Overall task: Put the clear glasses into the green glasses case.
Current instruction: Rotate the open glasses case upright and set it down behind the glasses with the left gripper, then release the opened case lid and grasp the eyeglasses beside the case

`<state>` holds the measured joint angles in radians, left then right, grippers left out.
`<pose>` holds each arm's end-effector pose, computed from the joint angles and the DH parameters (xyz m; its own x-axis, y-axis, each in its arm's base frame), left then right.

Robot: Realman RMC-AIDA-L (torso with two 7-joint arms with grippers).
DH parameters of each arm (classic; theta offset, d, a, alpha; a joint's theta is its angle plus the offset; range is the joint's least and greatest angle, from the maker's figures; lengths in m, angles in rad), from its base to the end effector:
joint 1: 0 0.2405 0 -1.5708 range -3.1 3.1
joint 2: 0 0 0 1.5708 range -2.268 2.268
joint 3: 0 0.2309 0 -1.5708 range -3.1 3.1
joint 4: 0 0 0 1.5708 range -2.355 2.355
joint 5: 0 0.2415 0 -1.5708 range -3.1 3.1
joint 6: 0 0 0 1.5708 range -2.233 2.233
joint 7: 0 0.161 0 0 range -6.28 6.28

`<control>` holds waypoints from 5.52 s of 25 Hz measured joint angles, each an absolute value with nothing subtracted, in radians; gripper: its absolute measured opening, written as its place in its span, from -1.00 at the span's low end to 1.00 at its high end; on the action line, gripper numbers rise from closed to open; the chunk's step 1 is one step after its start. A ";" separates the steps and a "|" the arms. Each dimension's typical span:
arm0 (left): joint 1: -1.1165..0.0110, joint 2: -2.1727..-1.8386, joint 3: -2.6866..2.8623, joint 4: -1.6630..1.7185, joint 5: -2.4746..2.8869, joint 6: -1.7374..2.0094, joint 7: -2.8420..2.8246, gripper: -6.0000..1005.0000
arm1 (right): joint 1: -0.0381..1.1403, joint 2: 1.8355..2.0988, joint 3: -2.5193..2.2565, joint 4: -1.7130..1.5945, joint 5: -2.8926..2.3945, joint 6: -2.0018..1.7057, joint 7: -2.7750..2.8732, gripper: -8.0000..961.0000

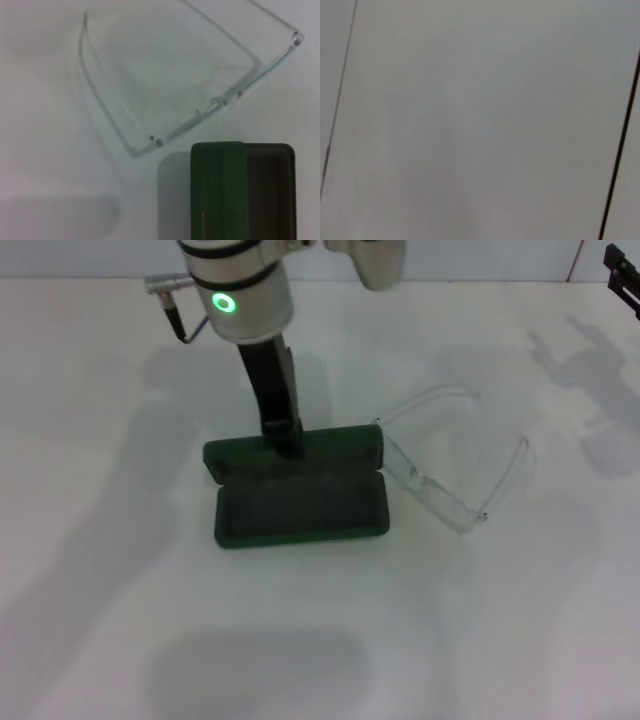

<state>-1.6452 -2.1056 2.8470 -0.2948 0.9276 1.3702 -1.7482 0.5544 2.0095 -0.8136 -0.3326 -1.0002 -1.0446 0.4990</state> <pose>-0.0858 0.4310 -0.0653 0.7949 0.0333 -0.6058 0.0302 -0.9994 -0.0153 0.2965 0.4290 0.0560 0.8319 0.1181 -0.5422 -0.4746 -0.3549 -0.8055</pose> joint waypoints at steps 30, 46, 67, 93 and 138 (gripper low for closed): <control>-1.672 -2.106 2.845 -0.047 0.994 1.167 -1.980 -0.59 | 0.530 2.003 -0.812 -0.333 -1.000 -1.103 0.480 0.32; -1.692 -2.104 2.846 -0.040 1.014 1.186 -2.011 -0.58 | 0.525 1.998 -0.806 -0.334 -0.997 -1.112 0.480 0.31; -1.700 -2.101 2.845 -0.043 1.009 1.175 -2.005 -0.52 | 0.527 1.989 -0.805 -0.334 -0.994 -1.112 0.479 0.31; -1.736 -2.095 2.846 -0.045 1.004 1.306 -1.996 -0.45 | 0.521 1.995 -0.805 -0.336 -0.979 -1.112 0.456 0.30; -1.151 -1.889 2.847 -0.568 -0.425 1.735 -1.512 -0.49 | 0.426 2.011 -1.090 -0.644 -1.297 -0.987 0.913 0.29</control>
<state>-1.1509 -1.8890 2.8471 -0.5684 -0.4251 1.7354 -1.5120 0.4263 2.0107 -1.0898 -0.6439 -1.2975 -0.9866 0.9133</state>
